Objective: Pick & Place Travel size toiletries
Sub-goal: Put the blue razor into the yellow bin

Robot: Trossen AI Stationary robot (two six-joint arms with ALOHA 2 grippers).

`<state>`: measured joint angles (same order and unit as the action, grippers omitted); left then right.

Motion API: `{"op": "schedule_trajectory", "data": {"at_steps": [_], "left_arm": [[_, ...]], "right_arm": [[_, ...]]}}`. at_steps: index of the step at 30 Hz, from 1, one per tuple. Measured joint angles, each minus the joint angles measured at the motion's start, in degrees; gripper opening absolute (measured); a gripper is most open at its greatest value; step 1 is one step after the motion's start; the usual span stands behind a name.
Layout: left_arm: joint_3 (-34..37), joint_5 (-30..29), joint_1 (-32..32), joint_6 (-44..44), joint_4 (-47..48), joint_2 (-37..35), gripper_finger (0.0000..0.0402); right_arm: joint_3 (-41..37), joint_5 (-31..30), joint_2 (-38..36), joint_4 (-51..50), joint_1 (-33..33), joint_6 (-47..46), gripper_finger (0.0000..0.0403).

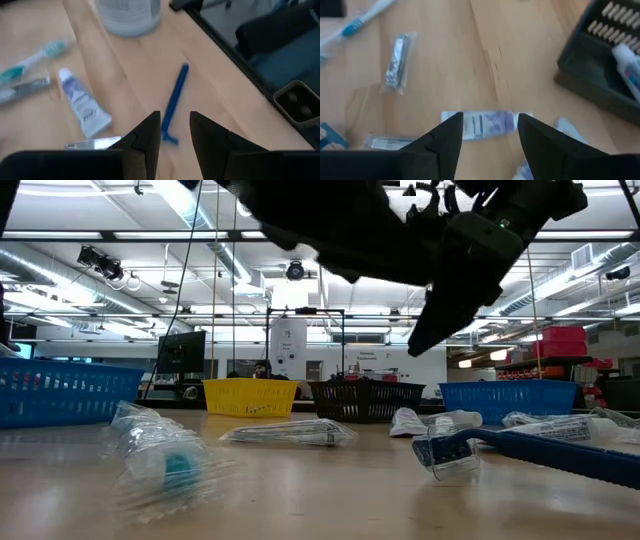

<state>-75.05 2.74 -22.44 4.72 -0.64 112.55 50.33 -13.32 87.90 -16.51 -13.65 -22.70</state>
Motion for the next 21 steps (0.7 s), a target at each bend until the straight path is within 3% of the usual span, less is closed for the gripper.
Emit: {"op": "schedule_trajectory", "data": {"at_steps": [5, 9, 16, 21], "left_arm": [[-1.2, 1.9, -0.7, 0.1, -7.8, 5.1, 0.0115], [-5.4, 2.1, -1.2, -1.0, -8.5, 9.5, 0.0122], [-13.3, 2.4, -1.2, 0.2, -3.7, 16.3, 0.0142], [-14.1, 0.4, -1.2, -1.1, -1.2, 18.9, 0.0143]], "right_arm": [[0.0, 0.0, 0.0, -4.3, 0.0, -3.2, 0.0202], [0.0, 0.0, 0.0, -7.5, 0.0, -4.9, 0.0194], [0.0, 3.6, 0.0, -10.6, 0.0, -11.1, 0.0176], [-0.3, 6.3, 0.0, -10.1, 0.0, -13.6, 0.0164]]}}
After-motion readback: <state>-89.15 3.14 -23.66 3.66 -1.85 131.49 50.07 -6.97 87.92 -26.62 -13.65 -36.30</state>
